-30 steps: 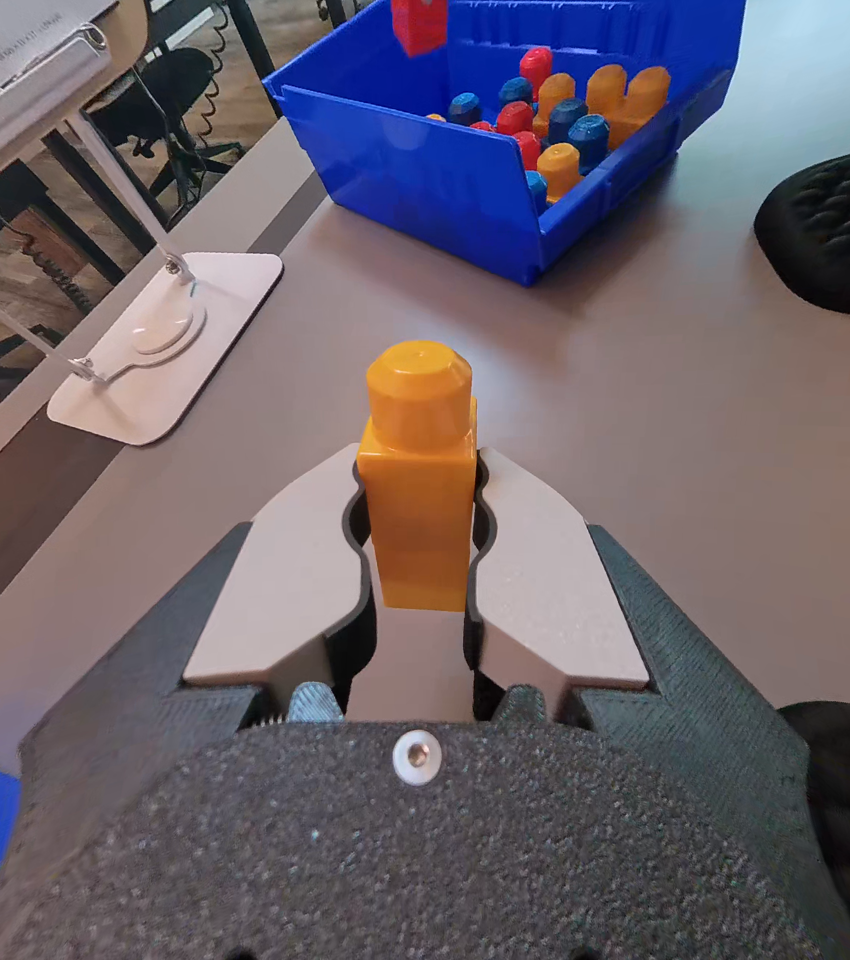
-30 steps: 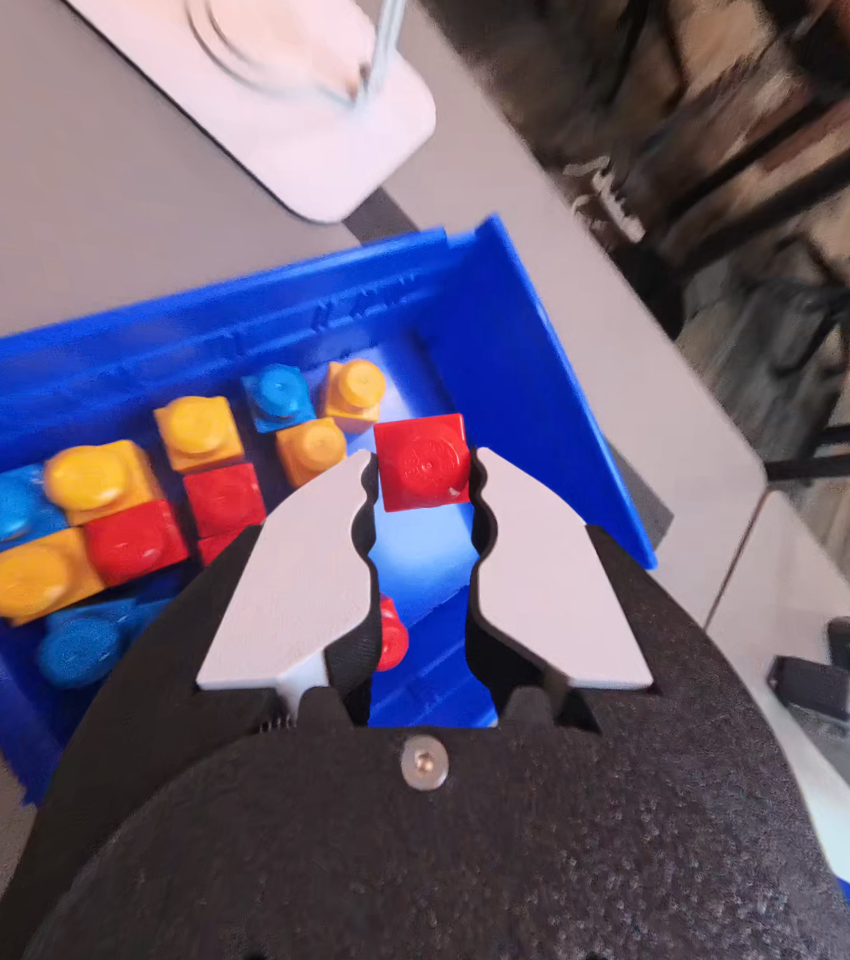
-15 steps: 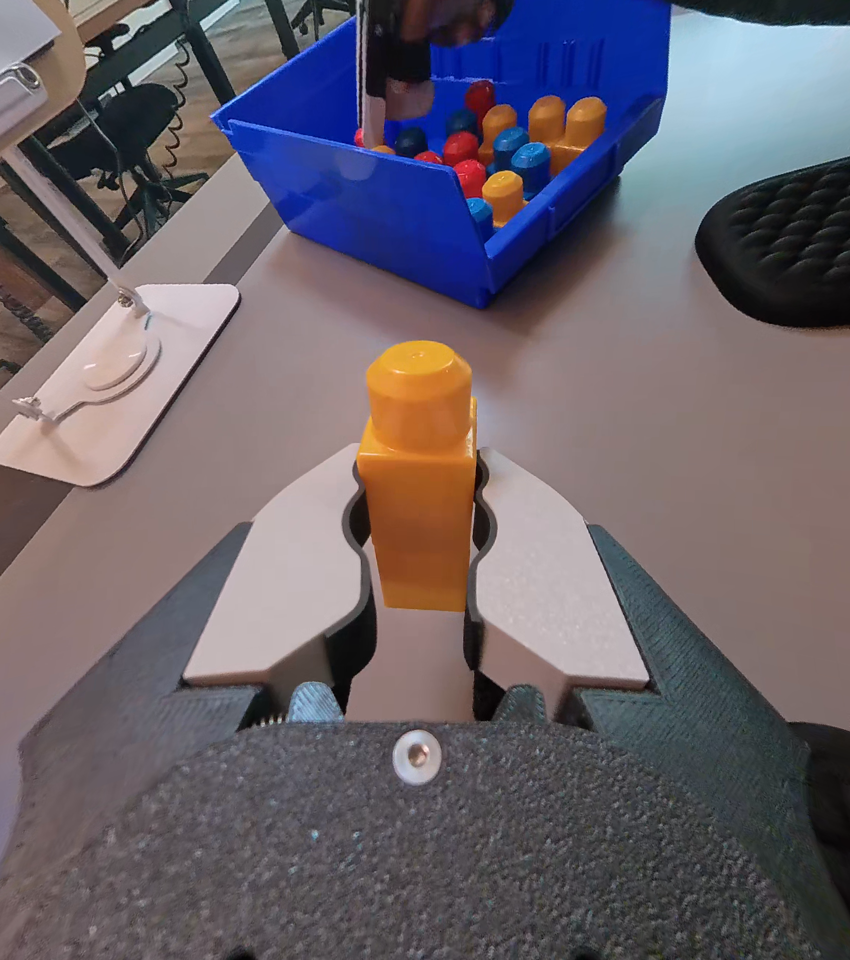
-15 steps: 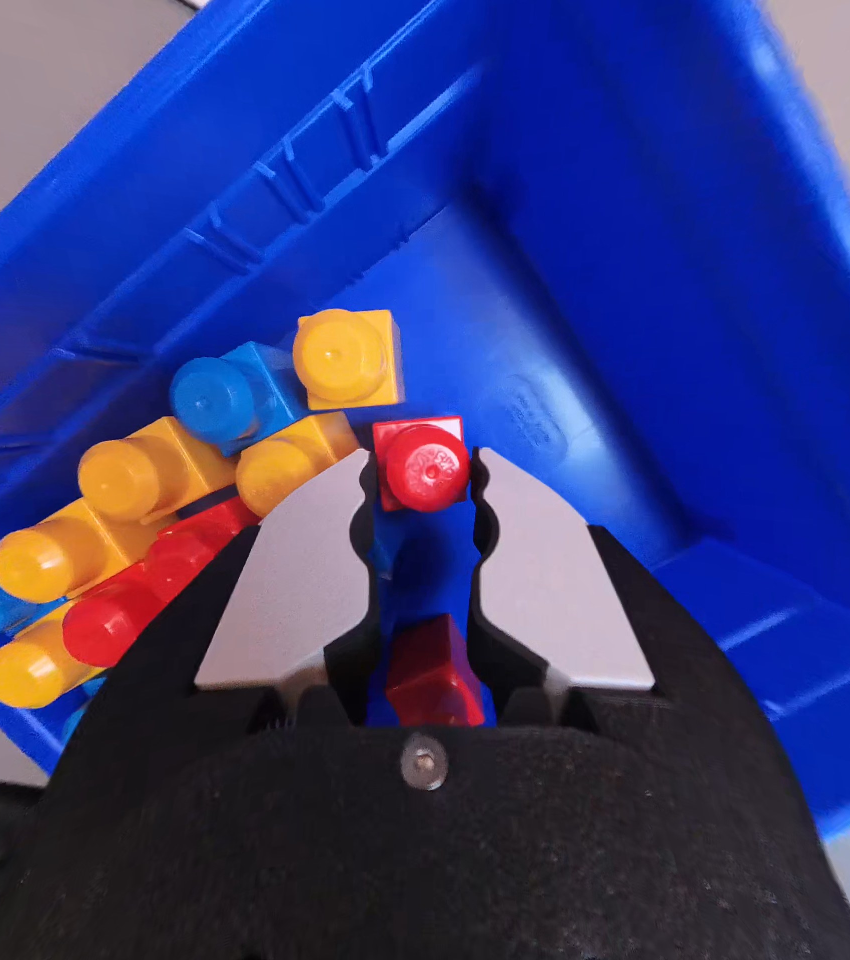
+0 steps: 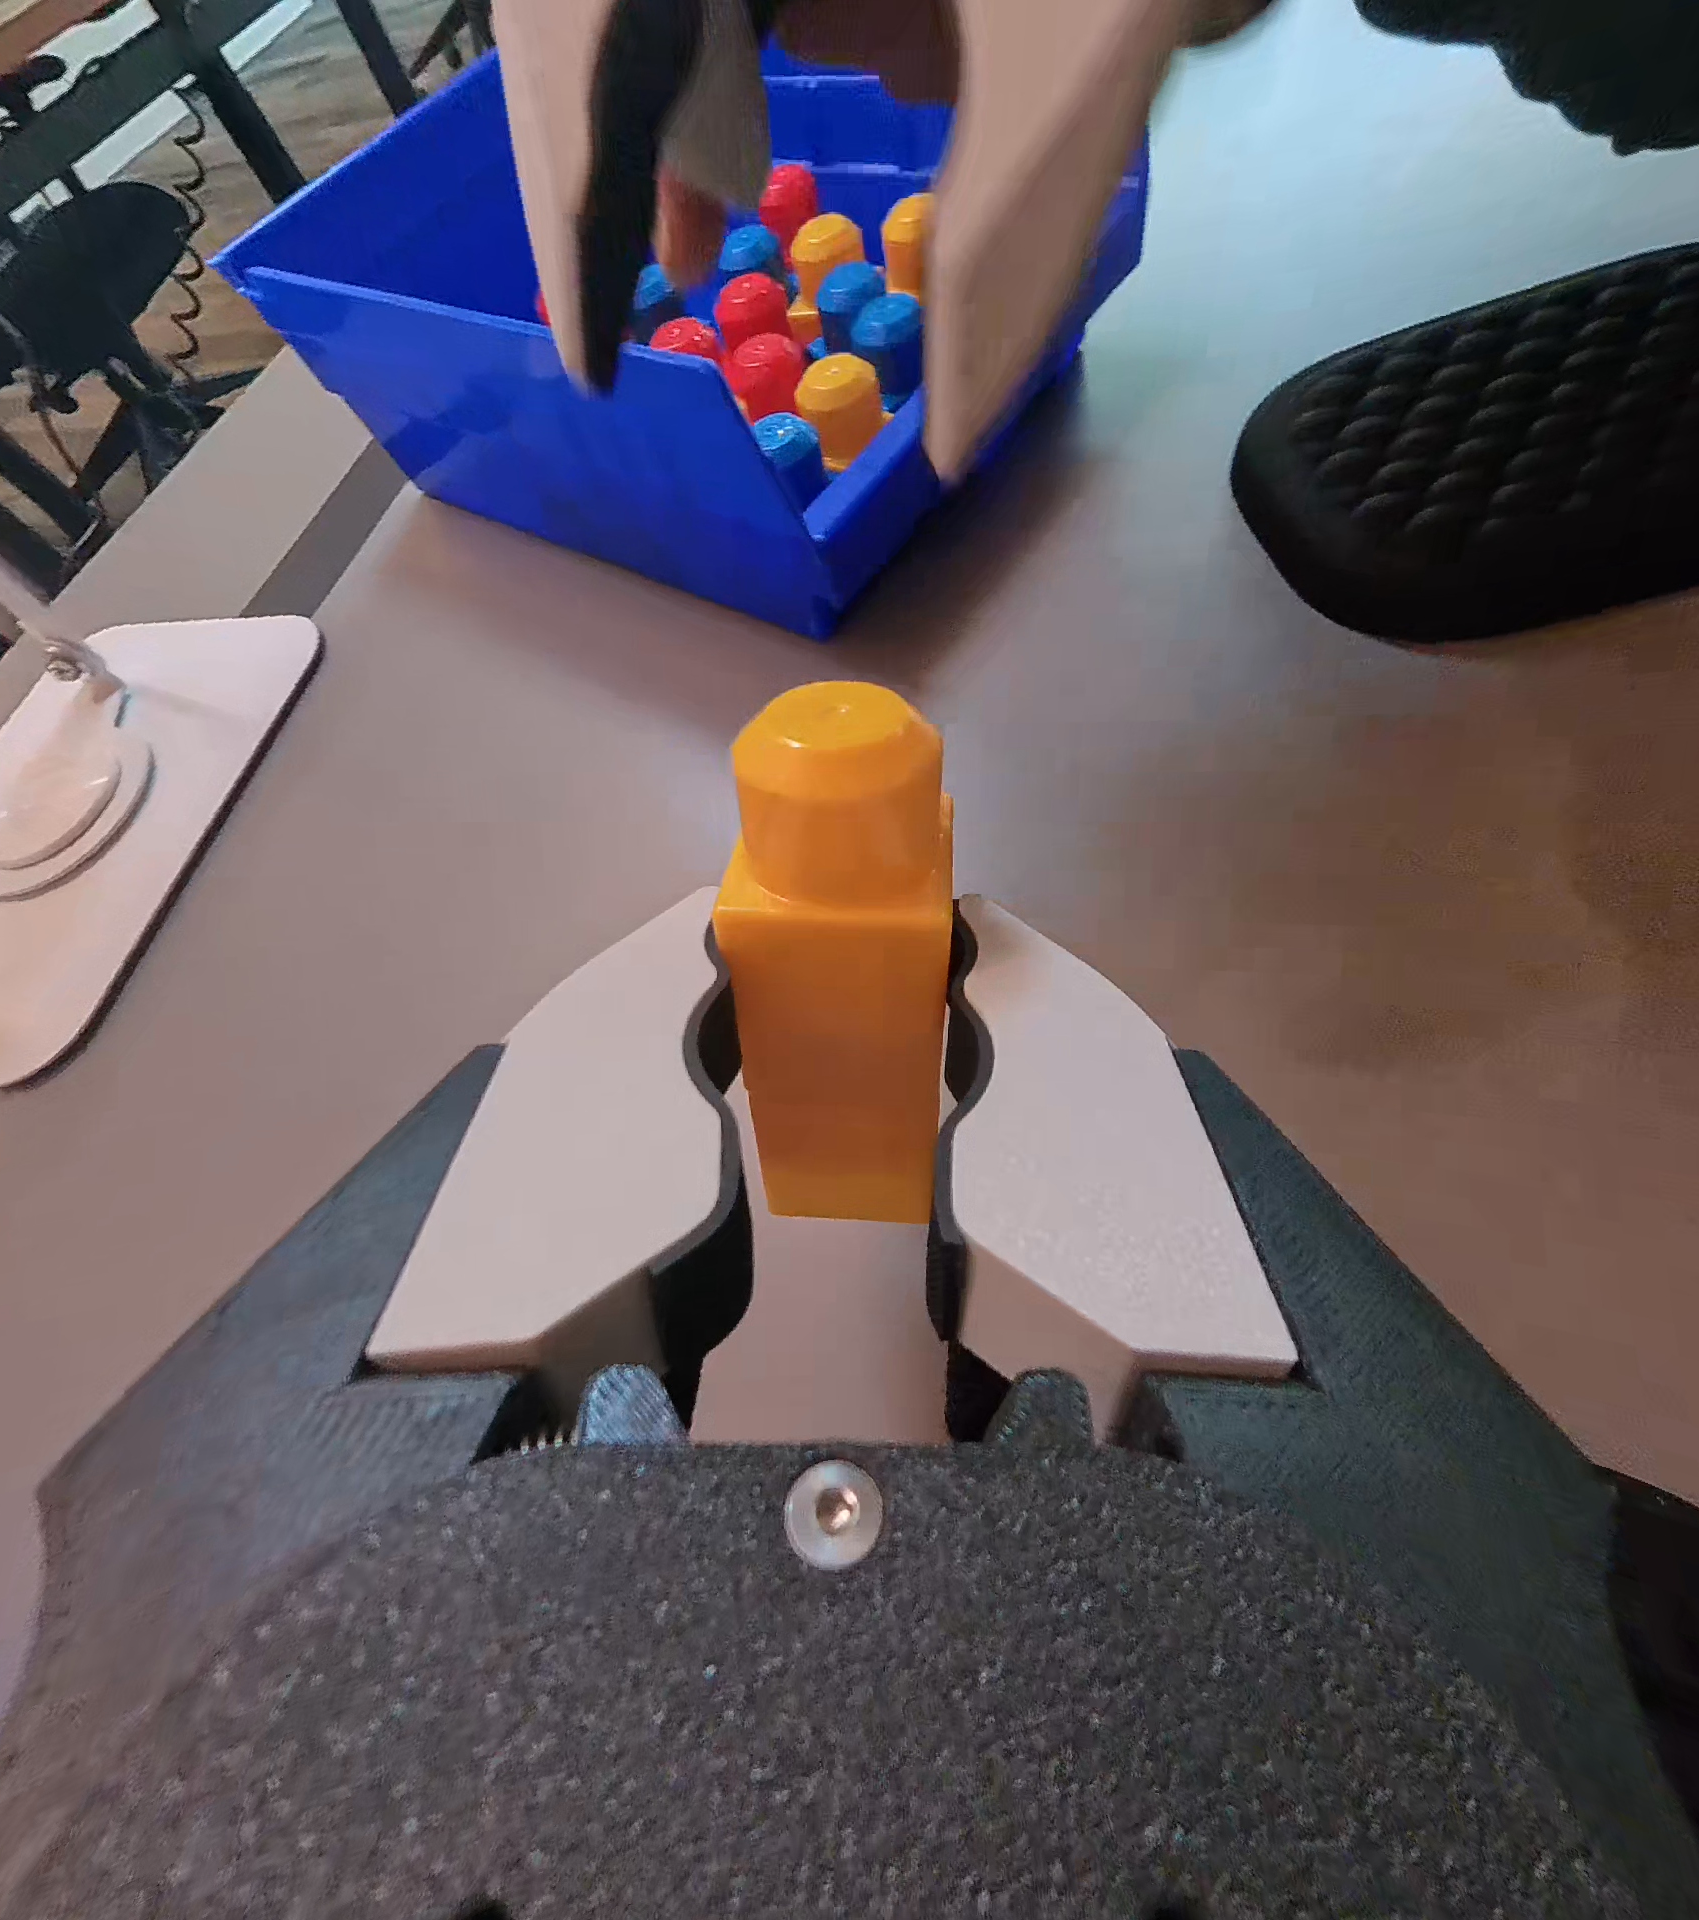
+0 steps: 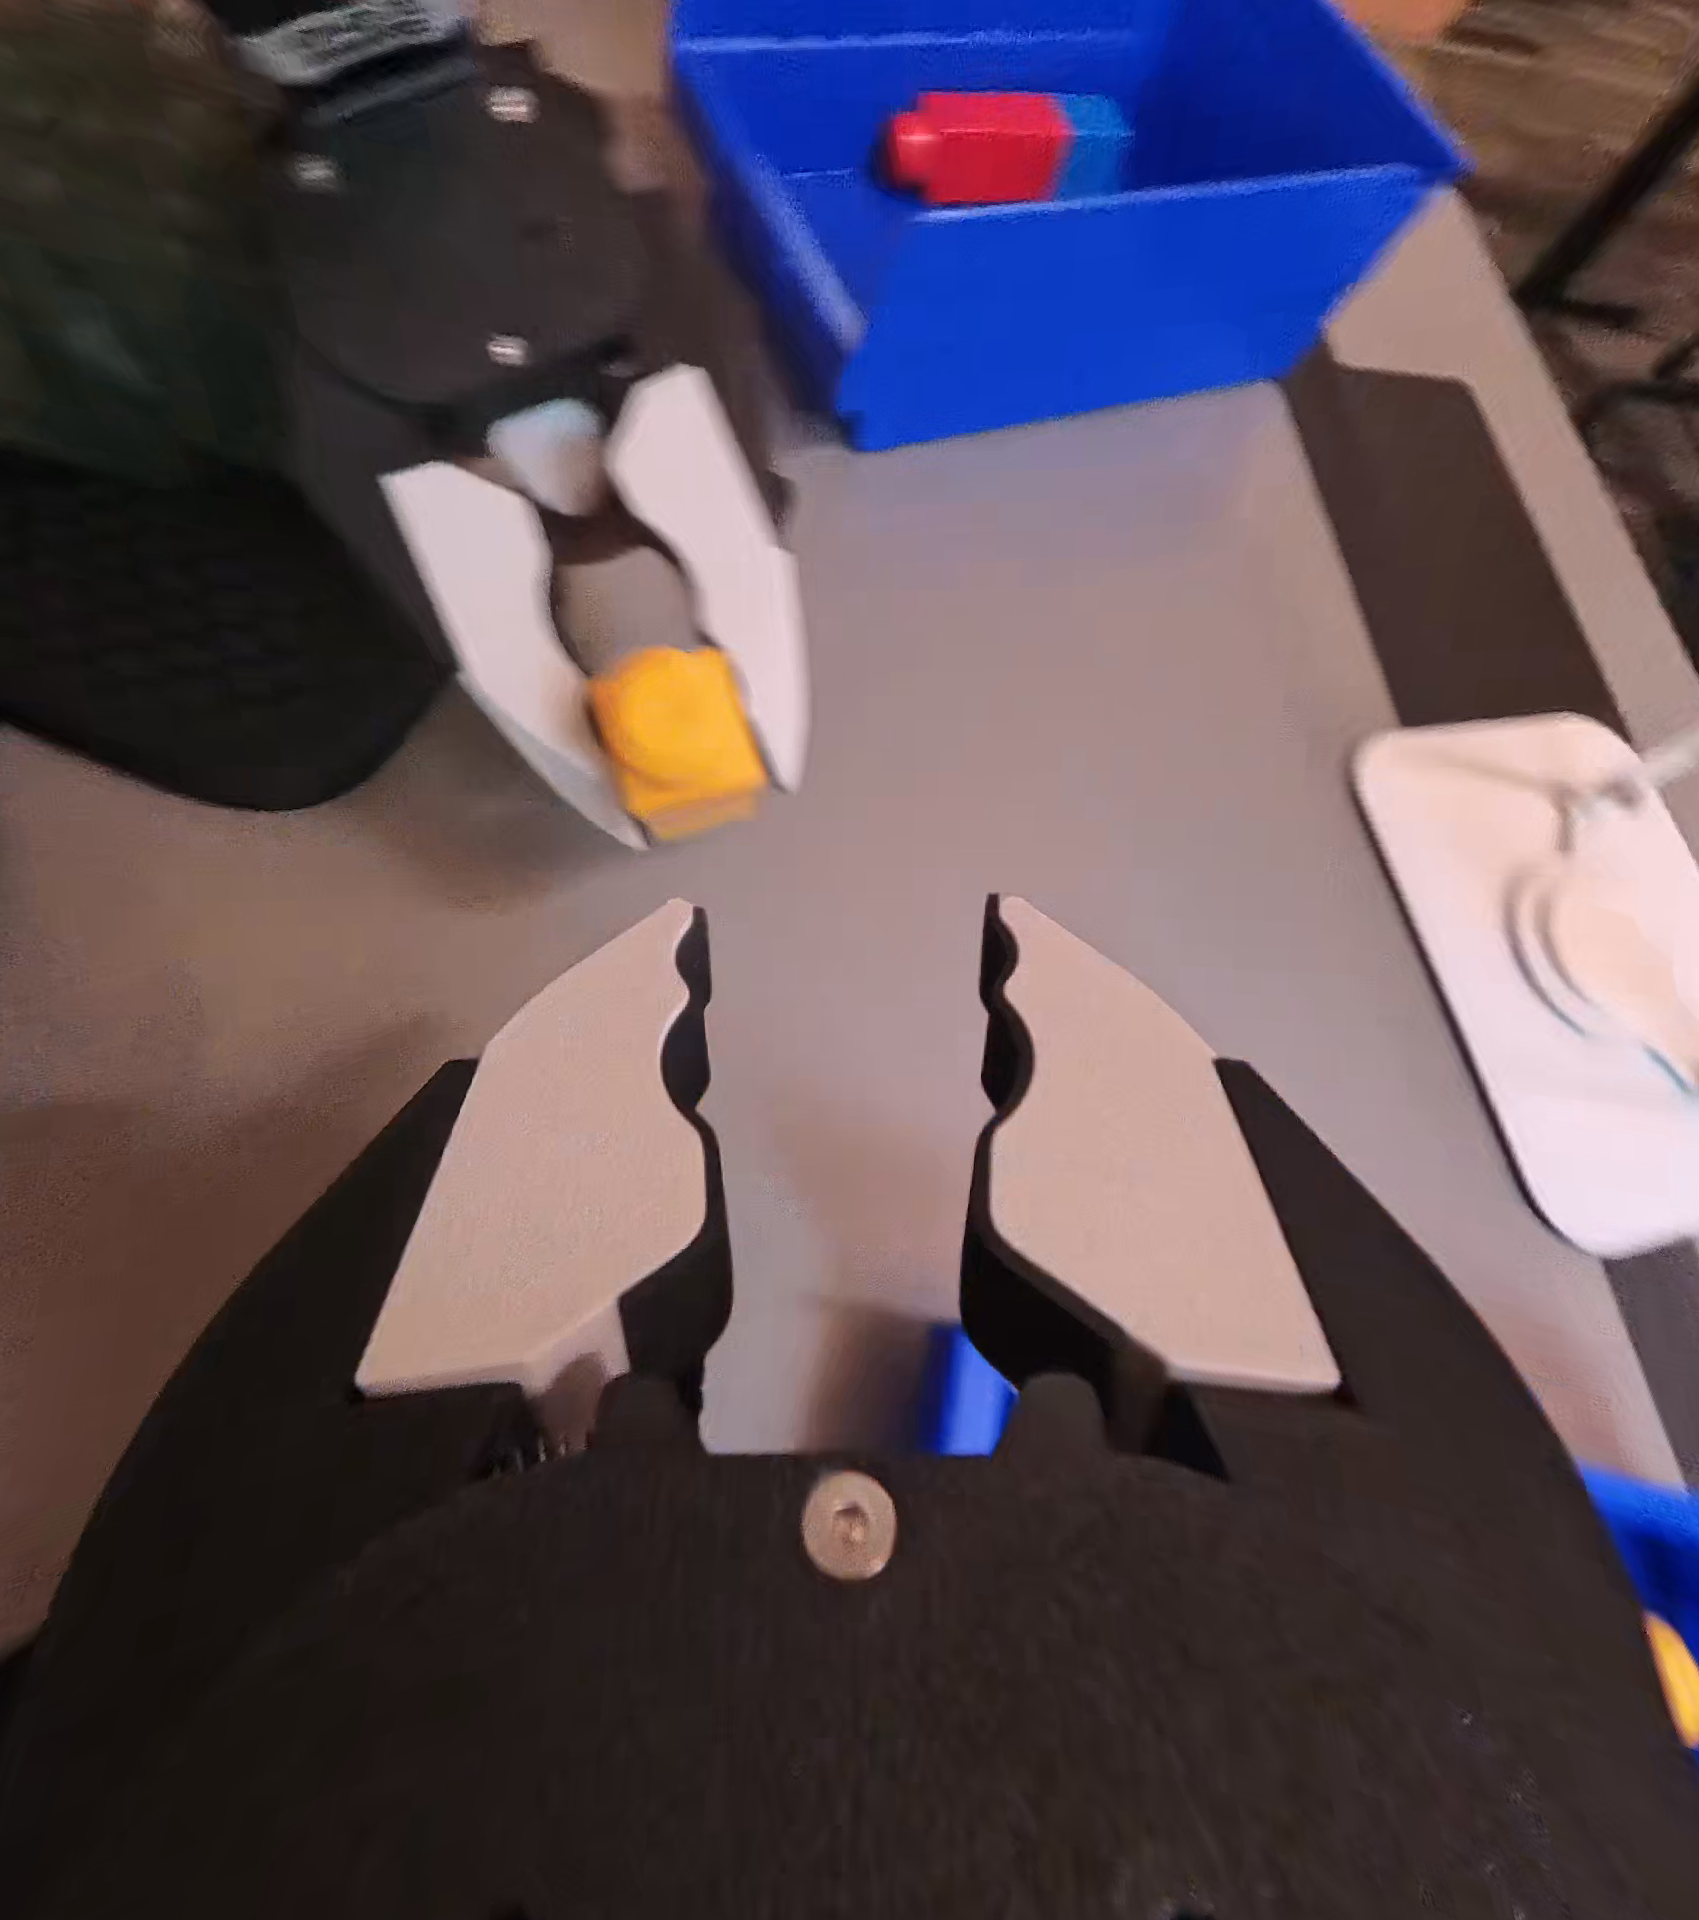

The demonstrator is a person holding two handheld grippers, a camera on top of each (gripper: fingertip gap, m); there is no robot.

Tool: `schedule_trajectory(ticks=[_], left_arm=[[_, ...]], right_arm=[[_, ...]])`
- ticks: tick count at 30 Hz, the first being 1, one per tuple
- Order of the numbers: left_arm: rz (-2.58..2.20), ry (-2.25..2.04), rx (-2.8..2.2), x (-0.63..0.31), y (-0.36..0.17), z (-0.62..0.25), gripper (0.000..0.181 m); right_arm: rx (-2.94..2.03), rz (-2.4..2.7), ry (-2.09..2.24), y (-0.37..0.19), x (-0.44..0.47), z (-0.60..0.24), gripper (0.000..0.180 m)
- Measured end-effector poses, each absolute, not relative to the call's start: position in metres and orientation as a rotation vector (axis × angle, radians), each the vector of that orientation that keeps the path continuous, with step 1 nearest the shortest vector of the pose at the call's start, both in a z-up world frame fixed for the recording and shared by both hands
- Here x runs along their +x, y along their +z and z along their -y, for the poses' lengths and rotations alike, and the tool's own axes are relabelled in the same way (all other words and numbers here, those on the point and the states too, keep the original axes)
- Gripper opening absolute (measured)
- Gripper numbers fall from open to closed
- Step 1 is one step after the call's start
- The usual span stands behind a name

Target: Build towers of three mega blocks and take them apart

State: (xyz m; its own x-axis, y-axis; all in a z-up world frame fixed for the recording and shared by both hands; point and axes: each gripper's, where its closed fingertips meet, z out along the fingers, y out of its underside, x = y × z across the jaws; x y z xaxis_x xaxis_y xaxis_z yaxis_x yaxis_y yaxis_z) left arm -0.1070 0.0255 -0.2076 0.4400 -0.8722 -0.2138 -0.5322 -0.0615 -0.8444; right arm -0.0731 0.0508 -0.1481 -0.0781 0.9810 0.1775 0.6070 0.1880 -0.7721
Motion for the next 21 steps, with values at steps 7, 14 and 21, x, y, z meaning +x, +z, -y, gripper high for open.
schedule_trajectory(ticks=[7, 14, 21], left_arm=[[-1.296, -0.429, -1.703, -0.096, -0.212, -0.014, 0.036], [-1.248, -0.446, -1.643, -0.108, -0.204, -0.021, 0.039], [-1.250, -0.370, -1.732, -0.127, -0.212, -0.032, 0.036]], right_arm=[[-1.434, 1.946, 0.666, -0.184, -0.112, -0.003, 0.033], [-1.419, 1.811, 0.836, -0.149, -0.101, -0.014, 0.032], [-1.408, 1.699, 0.883, -0.109, -0.071, -0.031, 0.032]])
